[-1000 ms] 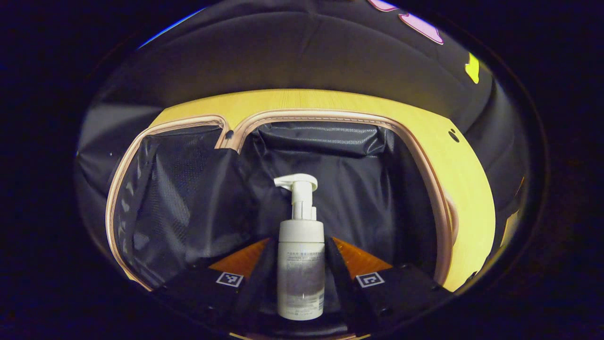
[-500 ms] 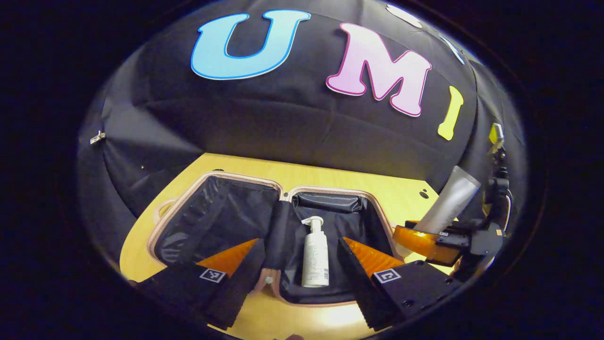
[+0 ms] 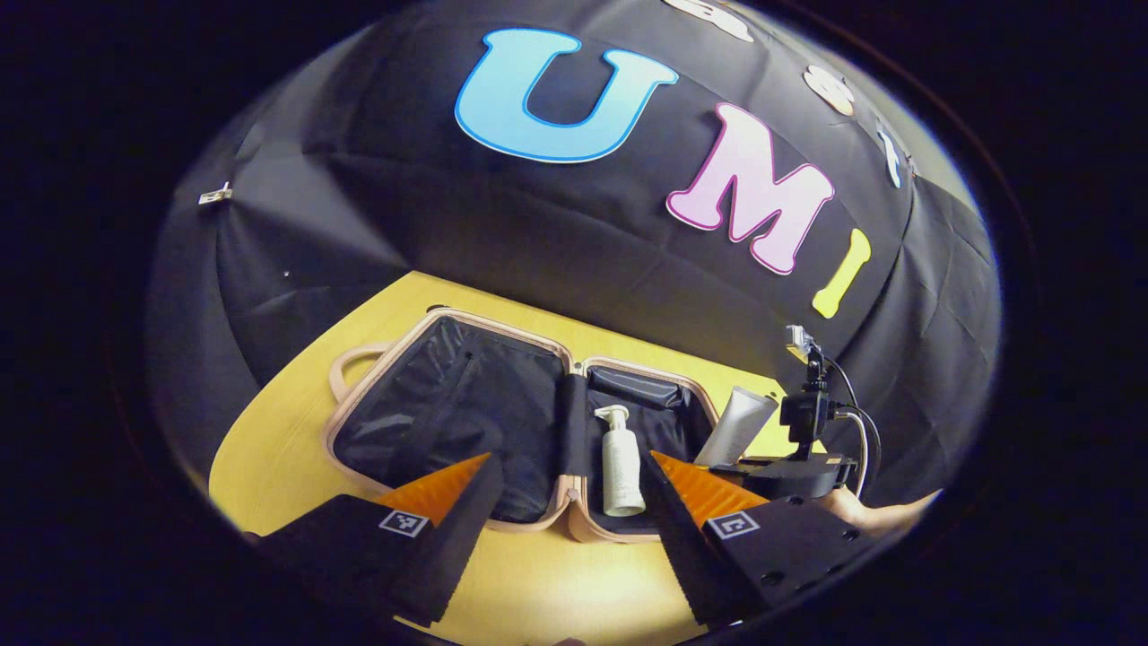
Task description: First open the suitcase, pack the skin care products into it, and then close the suitcase.
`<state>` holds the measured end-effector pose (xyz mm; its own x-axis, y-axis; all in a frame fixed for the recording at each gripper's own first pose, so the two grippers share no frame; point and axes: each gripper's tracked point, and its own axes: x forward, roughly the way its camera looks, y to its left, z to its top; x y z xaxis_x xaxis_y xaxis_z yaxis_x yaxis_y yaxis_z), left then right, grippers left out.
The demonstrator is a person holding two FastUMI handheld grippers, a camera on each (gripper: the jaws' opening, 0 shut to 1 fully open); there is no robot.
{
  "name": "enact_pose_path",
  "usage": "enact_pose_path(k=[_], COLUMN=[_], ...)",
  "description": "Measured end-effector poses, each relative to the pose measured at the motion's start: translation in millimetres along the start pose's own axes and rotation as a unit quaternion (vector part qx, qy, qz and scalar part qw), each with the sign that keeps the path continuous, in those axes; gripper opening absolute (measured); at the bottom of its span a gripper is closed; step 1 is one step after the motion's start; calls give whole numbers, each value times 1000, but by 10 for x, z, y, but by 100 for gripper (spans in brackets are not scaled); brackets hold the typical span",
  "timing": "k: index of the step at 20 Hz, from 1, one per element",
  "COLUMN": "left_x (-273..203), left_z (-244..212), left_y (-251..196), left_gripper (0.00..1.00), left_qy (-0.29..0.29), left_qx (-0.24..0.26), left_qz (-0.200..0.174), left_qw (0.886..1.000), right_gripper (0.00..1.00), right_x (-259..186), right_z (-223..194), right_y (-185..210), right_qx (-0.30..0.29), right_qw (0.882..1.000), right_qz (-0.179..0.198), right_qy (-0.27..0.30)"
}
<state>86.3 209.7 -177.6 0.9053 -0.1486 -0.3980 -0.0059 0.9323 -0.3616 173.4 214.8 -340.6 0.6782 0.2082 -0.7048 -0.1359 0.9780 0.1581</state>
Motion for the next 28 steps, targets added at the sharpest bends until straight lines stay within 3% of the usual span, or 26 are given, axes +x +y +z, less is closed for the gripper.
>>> enact_pose_path(k=[4, 6, 8, 9, 10, 12, 17, 20, 22, 24, 26, 28], left_x=[-30, -18, 33, 58, 140, 337, 920, 1250, 1181, 1188, 1285, 1343], left_z=[75, 166, 298, 372, 520, 670, 565, 386, 362, 325, 263, 253], left_y=[181, 352, 635, 781, 1154, 1580, 2661, 2719, 2687, 2626, 2516, 2477], left_gripper=[97, 96, 97, 97, 96, 96, 97, 96, 96, 92, 78, 44], left_qy=[-7, -24, -43, -54, -65, -64, 19, 46, 61, 85, 95, 89], left_qx=[-1, 2, 12, 20, 34, 20, 57, -55, -98, -120, -142, -163], left_qz=[21, 37, 65, 75, 103, 111, 165, 129, 114, 95, 83, 88], left_qw=[1000, 999, 997, 996, 992, 992, 985, 989, 987, 985, 982, 979], right_gripper=[47, 62, 96, 87, 98, 98, 98, 98, 97, 98, 97, 97], right_x=[-25, -125, -290, -388, -550, -869, -1471, -1619, -1653, -1705, -1752, -1799], right_z=[107, 203, 310, 364, 446, 387, 347, 182, 132, 191, 226, 214], right_y=[1, 66, 69, 84, 121, 171, -136, -317, -325, -419, -467, -517], right_qx=[20, 20, 1, -6, -5, 4, -23, -27, -4, 3, 1, -5], right_qw=[1000, 999, 998, 998, 995, 993, 983, 986, 988, 987, 985, 985], right_qz=[-7, 1, 0, 1, 7, 24, -14, -27, -19, -28, -36, -42], right_qy=[-12, -29, -56, -70, -97, -118, -182, -164, -151, -159, -168, -169])
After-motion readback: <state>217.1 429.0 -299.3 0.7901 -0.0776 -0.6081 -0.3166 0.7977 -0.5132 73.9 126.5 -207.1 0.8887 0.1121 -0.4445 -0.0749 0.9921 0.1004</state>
